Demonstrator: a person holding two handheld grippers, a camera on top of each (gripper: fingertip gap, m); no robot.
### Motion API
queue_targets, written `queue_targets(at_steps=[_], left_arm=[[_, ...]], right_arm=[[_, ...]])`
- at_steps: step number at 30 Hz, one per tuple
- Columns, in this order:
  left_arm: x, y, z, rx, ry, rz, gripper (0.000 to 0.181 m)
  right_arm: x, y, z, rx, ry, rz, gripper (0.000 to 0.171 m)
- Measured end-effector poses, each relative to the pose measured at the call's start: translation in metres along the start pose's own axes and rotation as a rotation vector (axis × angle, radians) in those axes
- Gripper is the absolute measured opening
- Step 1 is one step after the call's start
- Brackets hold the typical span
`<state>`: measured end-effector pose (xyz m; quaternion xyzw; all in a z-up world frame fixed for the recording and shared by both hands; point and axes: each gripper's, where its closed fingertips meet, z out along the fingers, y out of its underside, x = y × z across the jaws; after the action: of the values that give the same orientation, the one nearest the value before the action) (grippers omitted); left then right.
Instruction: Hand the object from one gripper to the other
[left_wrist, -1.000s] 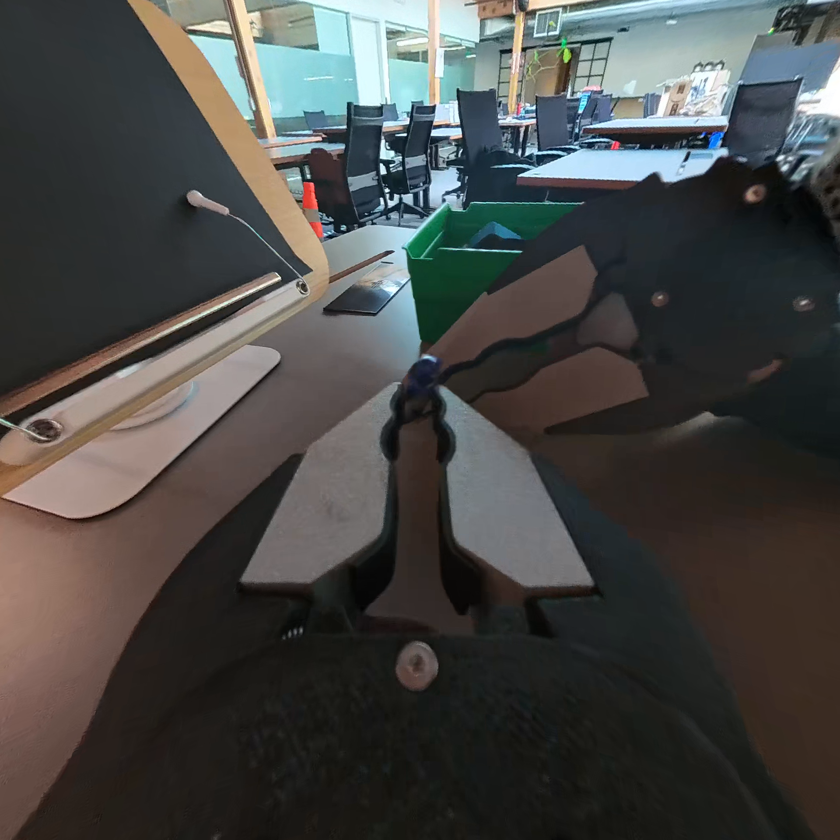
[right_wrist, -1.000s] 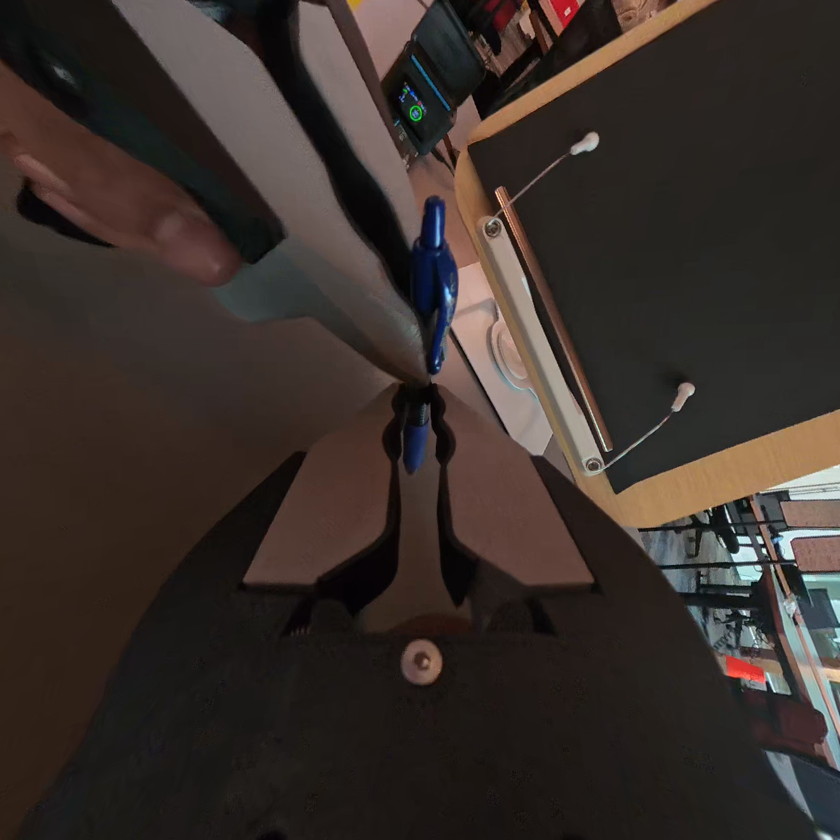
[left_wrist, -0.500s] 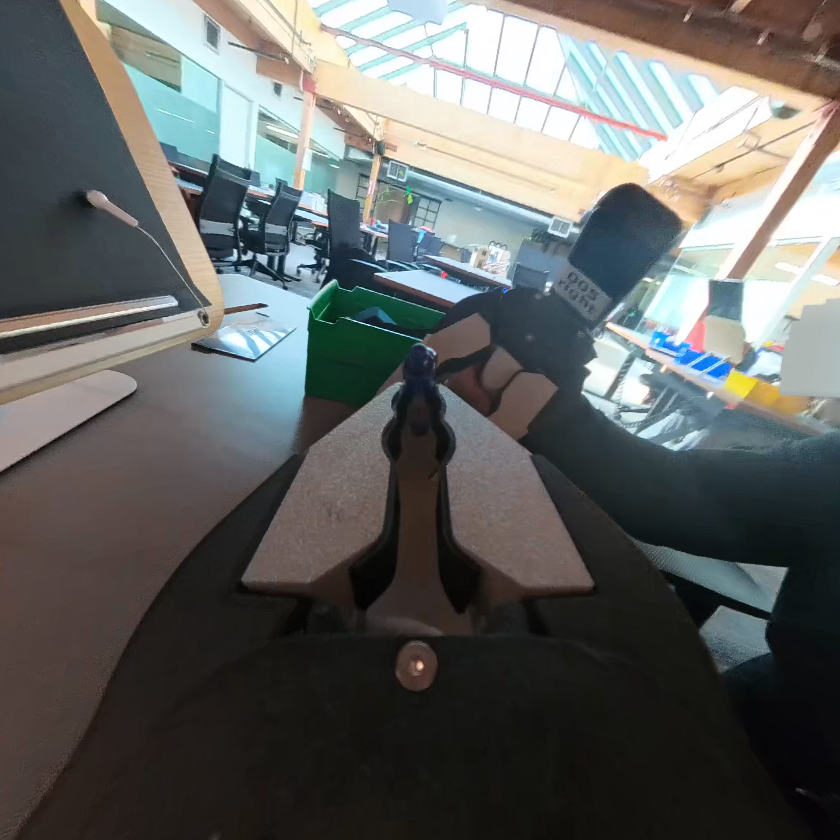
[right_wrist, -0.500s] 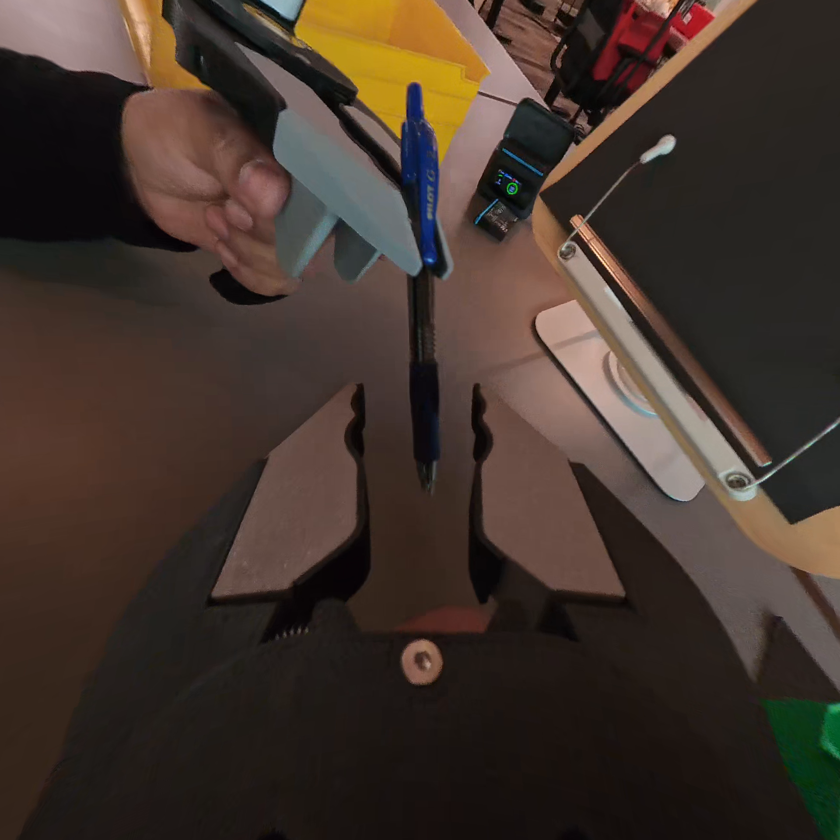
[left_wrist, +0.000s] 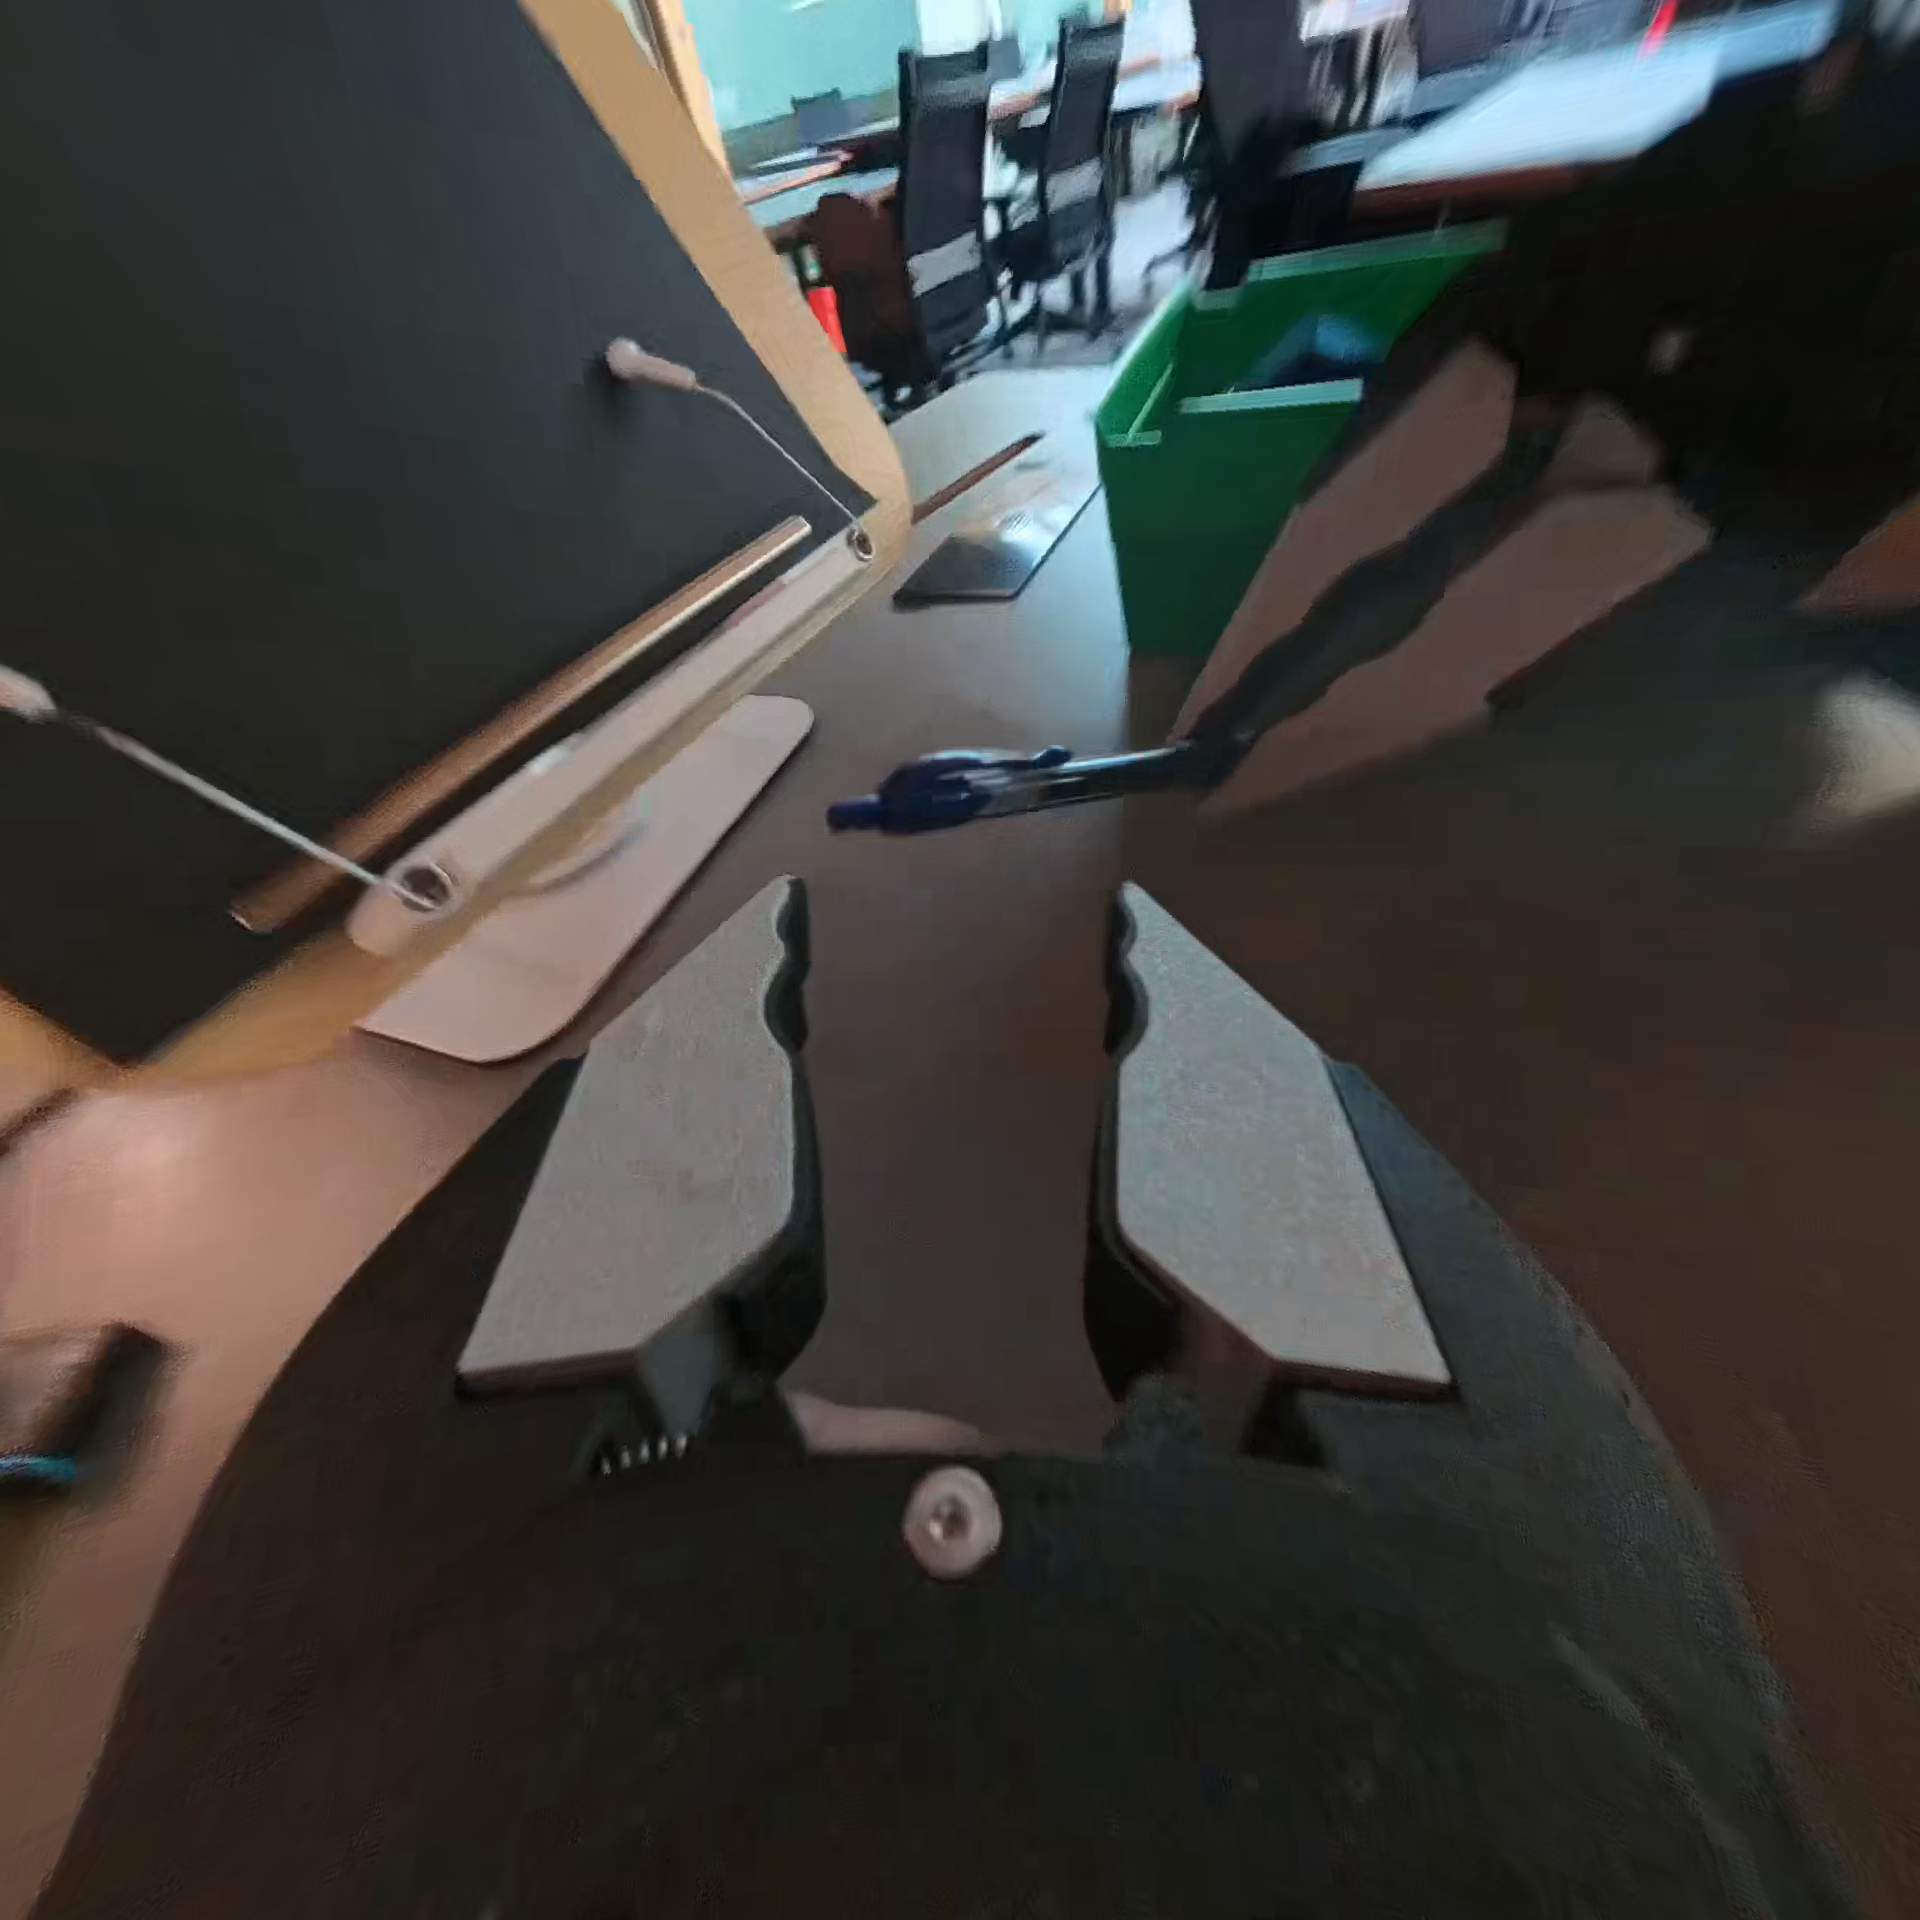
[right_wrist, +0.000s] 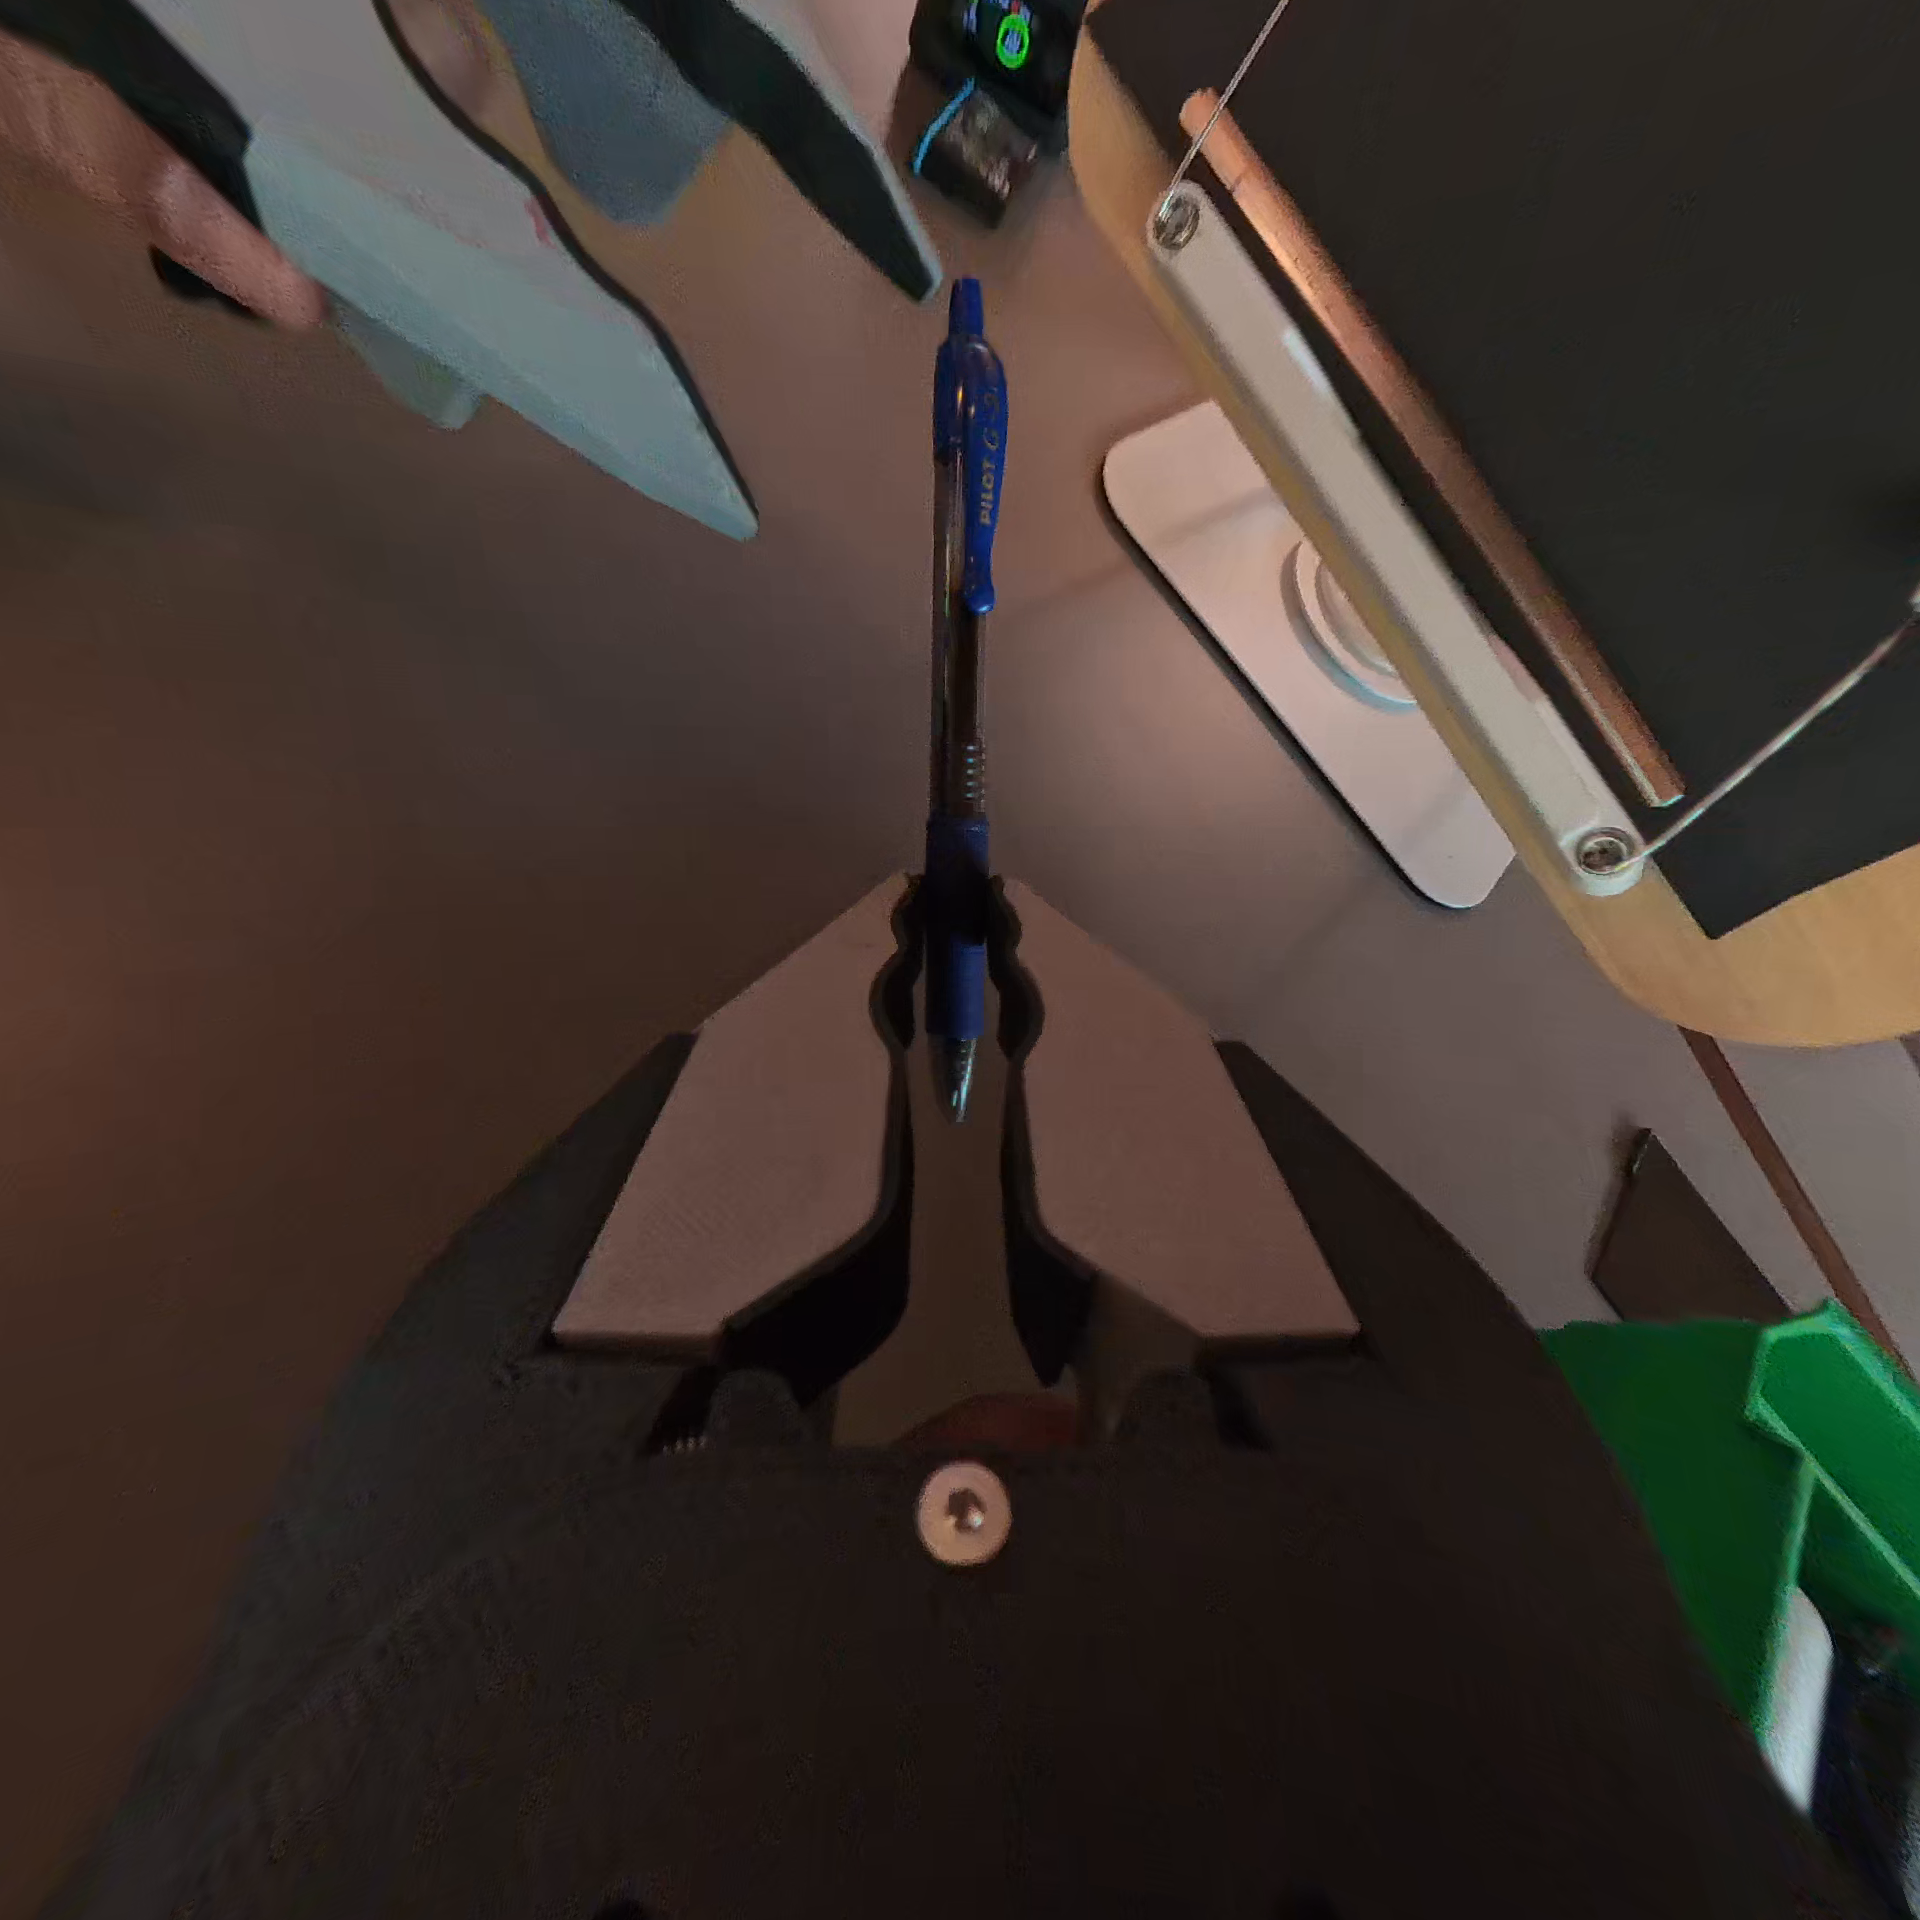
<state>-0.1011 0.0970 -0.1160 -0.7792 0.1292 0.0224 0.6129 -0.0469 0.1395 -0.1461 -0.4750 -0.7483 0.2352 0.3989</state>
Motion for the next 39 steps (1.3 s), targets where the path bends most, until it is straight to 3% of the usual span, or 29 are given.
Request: queue_targets(at_steps=[4,6,8,11,14,15,17,21,25,27,30,32,35,39], left_arm=[[0.028,0.003,0.010,-0.025,-0.075,0.413,0.047],[0.048,0.006,0.015,-0.021,-0.035,0.520,0.041],[0.043,0.023,0.023,-0.127,-0.065,0.582,0.041],[0.033,0.035,0.024,-0.200,-0.101,0.687,0.013],[0.038,0.028,0.023,-0.171,-0.064,0.588,0.009],[0.037,0.024,0.022,-0.147,-0.046,0.493,0.008],[0.032,0.015,0.020,-0.086,-0.006,0.291,0.007],[0.033,-0.009,0.010,0.076,0.129,-0.021,0.007],[0.049,-0.025,0.007,0.163,0.224,-0.097,0.006],[0.061,-0.026,0.009,0.155,0.254,-0.091,0.007],[0.076,-0.023,0.015,0.127,0.291,-0.081,0.007],[0.075,-0.018,0.018,0.097,0.273,-0.074,0.015],[0.065,-0.007,0.019,0.034,0.258,-0.114,0.053],[0.047,-0.019,0.012,0.105,0.197,-0.150,0.048]], right_arm=[[-0.008,0.012,0.010,-0.102,0.022,-0.081,0.007],[-0.015,0.014,0.013,-0.129,0.023,-0.125,0.007],[-0.026,0.007,0.013,-0.111,-0.006,-0.147,0.007],[-0.040,-0.012,0.006,-0.023,-0.071,-0.131,0.008],[-0.034,-0.027,-0.006,0.075,-0.071,-0.090,0.018],[-0.027,-0.033,-0.013,0.125,-0.055,-0.075,0.034],[-0.013,-0.043,-0.031,0.216,-0.060,0.006,0.038],[-0.007,-0.056,-0.060,0.401,-0.282,0.271,0.043],[-0.018,-0.064,-0.058,0.456,-0.416,0.357,0.054],[-0.023,-0.068,-0.051,0.460,-0.398,0.343,0.048],[-0.033,-0.071,-0.041,0.442,-0.382,0.305,0.007],[-0.034,-0.067,-0.036,0.407,-0.324,0.228,0.007],[-0.014,-0.060,-0.032,0.371,-0.111,0.105,0.007],[0.007,-0.043,-0.021,0.240,0.139,-0.065,0.007]])
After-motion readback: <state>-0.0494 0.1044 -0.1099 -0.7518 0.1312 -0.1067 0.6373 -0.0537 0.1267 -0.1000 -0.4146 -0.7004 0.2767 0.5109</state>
